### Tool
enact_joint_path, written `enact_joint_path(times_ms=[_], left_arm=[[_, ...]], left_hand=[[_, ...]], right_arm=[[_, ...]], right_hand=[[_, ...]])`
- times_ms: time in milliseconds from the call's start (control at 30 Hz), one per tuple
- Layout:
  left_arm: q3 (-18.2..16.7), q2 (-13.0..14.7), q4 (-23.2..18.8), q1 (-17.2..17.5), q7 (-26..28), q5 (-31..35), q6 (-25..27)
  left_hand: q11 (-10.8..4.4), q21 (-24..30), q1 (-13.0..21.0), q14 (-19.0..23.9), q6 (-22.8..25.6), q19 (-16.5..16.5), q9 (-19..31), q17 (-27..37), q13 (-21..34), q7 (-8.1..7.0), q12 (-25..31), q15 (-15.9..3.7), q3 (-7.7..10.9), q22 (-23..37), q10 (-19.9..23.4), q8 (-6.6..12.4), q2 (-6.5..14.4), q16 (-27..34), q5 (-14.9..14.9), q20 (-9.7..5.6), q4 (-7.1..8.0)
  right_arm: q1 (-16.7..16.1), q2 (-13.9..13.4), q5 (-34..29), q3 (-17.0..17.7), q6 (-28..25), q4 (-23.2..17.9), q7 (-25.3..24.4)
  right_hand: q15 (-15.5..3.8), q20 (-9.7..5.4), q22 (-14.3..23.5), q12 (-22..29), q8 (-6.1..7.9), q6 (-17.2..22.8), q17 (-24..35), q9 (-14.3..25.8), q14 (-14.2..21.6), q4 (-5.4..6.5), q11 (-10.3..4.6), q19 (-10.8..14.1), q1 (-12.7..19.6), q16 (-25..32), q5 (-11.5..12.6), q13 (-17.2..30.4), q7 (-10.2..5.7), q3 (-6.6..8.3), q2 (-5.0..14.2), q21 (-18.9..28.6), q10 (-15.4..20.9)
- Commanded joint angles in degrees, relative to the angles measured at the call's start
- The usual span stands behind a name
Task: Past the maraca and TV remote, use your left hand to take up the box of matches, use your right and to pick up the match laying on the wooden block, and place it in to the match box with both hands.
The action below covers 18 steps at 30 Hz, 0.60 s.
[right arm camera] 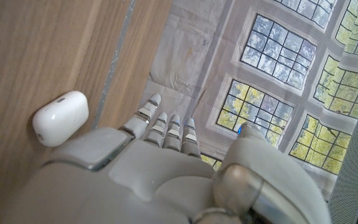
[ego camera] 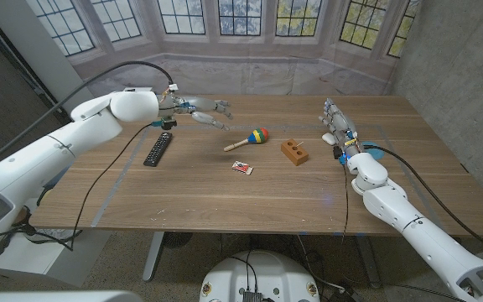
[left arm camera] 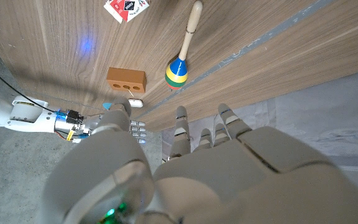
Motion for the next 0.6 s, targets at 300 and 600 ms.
enact_joint_path(times_ms=[300,600], left_arm=[[2.73,-1.08,-4.42,-2.56,-3.59,8.45,1.26],[2.98,-1.44,-4.02,-2.27,-3.27,10.57,1.63]], left_hand=[[-0.26,0.22,-2.43,1.24,1.56,1.07,0.07,0.14,0.04,0.54,0.21,-0.40,0.17,0.19,1.21,-0.13,-4.54,0.15,-0.30,-0.18,-0.07],[-0.96,0.39,-1.22,2.13,2.99,2.13,0.07,0.16,0.00,-0.06,0.30,-1.10,0.31,0.25,2.35,-0.10,-4.54,0.17,-0.30,-0.56,0.03]], right_arm=[[-2.18,0.35,2.48,1.37,0.73,-0.68,-0.49],[-2.57,1.20,3.63,1.64,1.81,0.11,0.12]], right_hand=[[0.15,0.11,0.26,0.40,0.46,0.60,0.14,0.09,0.65,-0.43,0.33,0.72,0.52,0.55,-0.07,0.00,0.06,-0.01,-0.35,0.24,0.23],[0.04,0.15,0.26,0.37,0.40,0.63,0.14,0.09,0.69,-0.53,0.33,0.86,0.49,0.53,-0.09,0.00,0.08,0.04,-0.32,0.23,0.27]])
